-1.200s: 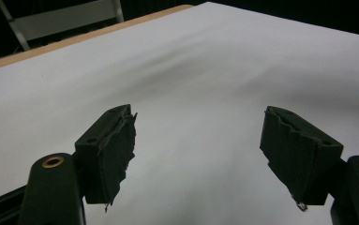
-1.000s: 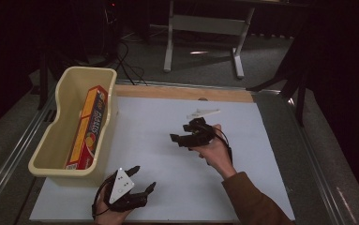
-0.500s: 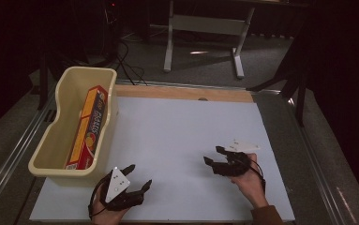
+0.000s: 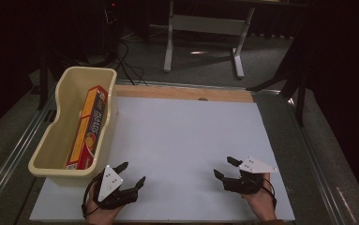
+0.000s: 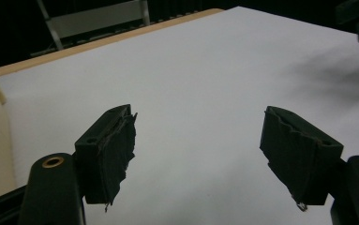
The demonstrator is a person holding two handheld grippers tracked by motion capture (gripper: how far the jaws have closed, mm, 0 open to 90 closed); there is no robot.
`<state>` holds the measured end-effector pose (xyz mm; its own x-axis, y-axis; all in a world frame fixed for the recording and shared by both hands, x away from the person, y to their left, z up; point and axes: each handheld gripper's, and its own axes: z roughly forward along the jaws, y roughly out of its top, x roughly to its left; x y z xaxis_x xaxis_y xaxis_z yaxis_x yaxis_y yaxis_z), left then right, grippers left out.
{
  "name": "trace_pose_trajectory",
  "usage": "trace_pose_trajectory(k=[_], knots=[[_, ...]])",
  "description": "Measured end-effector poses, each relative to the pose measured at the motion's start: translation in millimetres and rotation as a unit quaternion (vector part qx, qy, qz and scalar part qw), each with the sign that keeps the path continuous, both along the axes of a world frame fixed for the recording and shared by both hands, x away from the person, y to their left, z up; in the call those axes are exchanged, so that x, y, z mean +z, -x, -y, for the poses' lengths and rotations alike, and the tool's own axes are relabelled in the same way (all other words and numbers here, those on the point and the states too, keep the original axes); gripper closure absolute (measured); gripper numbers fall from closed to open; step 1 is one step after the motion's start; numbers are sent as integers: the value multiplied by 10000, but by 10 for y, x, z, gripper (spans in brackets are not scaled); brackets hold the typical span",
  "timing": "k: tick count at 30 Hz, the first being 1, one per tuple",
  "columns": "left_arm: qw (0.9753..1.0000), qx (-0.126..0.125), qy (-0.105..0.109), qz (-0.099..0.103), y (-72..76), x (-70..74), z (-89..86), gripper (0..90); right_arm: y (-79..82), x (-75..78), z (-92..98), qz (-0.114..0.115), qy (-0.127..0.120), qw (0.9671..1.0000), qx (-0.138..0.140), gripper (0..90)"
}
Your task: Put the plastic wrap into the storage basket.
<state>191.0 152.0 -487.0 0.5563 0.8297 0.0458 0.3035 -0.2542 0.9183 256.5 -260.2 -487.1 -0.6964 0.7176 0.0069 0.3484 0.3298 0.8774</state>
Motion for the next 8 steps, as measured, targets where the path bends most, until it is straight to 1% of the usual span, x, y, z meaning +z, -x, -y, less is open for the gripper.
trace_pose_trajectory(k=[5, 6, 8], knots=[[10000, 68, 19, 11, -7, 4, -27, 263, 135, 49, 77, 266, -186, 9995, 0, 265], [10000, 61, 11, 5, -9, 3, -25, 263, 154, 57, 93, 330, -189, 9993, 21, 265], [10000, 44, -9, 5, -8, 1, -17, 263, 183, 60, 115, 389, -197, 9990, 22, 262]])
